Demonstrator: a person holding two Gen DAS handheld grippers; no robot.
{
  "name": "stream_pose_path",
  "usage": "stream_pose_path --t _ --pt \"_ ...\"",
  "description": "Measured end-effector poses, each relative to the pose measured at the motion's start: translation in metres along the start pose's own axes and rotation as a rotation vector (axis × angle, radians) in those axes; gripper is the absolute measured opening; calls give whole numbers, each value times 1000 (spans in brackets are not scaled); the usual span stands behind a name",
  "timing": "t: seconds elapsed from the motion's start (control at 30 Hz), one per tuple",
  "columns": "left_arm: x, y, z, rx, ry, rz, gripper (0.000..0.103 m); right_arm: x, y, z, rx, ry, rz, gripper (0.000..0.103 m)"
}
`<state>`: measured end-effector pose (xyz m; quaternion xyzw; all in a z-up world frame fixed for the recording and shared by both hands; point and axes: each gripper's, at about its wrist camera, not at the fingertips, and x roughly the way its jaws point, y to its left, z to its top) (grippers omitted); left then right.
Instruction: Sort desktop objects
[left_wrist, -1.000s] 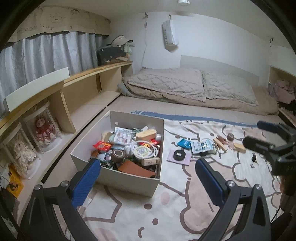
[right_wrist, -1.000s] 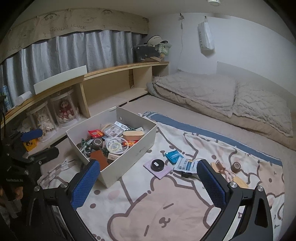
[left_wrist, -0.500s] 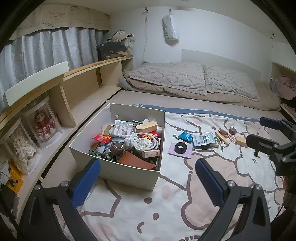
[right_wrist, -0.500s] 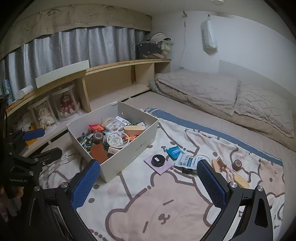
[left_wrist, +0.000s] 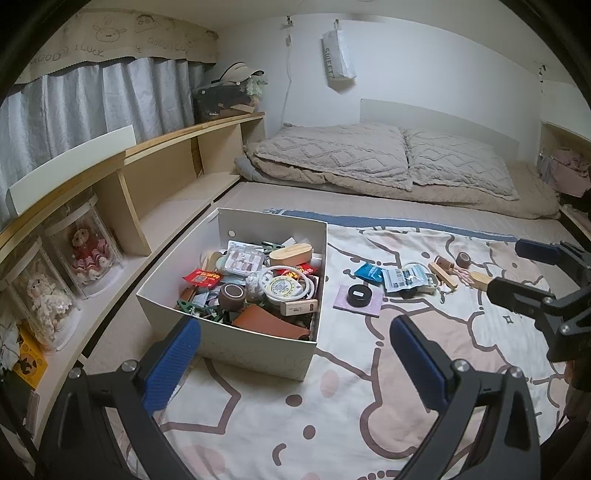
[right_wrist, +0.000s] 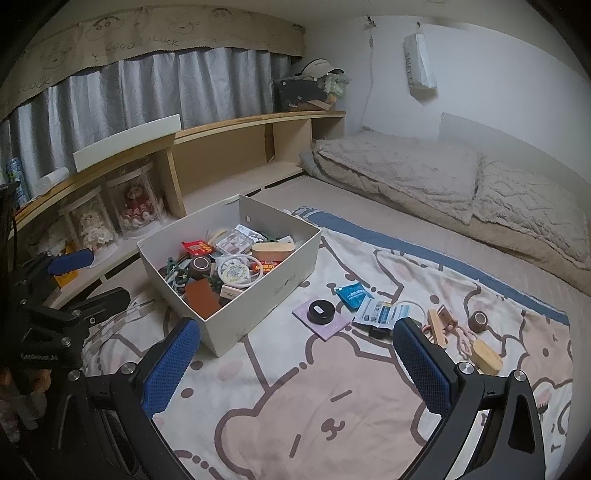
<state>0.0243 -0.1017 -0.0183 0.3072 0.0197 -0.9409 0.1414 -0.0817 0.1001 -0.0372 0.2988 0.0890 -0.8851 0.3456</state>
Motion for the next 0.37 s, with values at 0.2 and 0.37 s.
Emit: stream_pose_path --t 0.2,0.37 --pt "0 1 0 -2 0 0 103 1 1 -1 -2 4 -1 103" --pt "0 1 0 -1 0 0 103 0 0 -1 5 4 -1 103"
